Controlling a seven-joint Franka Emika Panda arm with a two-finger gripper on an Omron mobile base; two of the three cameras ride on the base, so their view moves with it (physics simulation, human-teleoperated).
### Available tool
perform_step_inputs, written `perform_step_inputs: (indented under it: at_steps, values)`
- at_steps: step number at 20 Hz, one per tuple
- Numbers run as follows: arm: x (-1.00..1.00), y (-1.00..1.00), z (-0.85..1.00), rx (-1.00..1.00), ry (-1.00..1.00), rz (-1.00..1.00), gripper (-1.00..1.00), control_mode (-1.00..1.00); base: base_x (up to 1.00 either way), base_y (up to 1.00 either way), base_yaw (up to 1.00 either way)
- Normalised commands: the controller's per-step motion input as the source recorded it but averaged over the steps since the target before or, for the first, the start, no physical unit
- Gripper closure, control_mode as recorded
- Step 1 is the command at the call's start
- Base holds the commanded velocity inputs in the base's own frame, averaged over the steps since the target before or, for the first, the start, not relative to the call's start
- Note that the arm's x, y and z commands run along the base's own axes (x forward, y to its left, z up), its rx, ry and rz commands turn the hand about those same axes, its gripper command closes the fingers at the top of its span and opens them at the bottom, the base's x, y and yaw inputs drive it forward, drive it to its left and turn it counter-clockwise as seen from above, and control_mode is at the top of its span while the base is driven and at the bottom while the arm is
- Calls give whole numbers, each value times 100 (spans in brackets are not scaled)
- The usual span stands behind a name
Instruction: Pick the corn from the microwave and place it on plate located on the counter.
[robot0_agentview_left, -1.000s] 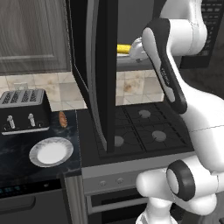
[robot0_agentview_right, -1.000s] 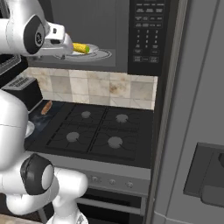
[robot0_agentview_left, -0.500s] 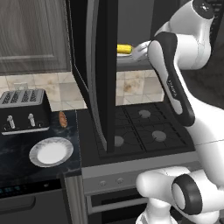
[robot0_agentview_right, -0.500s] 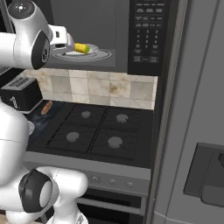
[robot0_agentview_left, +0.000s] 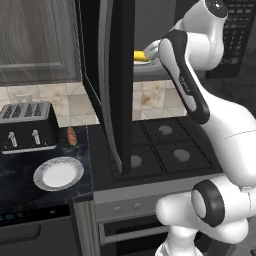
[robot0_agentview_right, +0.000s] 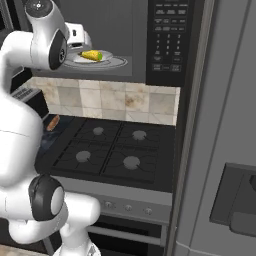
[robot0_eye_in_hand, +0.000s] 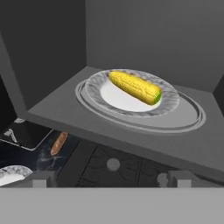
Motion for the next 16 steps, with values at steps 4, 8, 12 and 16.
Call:
perform_step_inputs:
  at_steps: [4, 8, 12, 16]
  values:
    - [57, 0, -21, 0, 0, 0, -100, -100, 0, 0, 0]
    - [49, 0, -52, 0, 0, 0, -100, -100, 0, 0, 0]
    - [70, 0, -2, 2, 0, 0, -100, -100, 0, 0, 0]
    - [80, 0, 0, 2, 0, 1, -100, -100, 0, 0, 0]
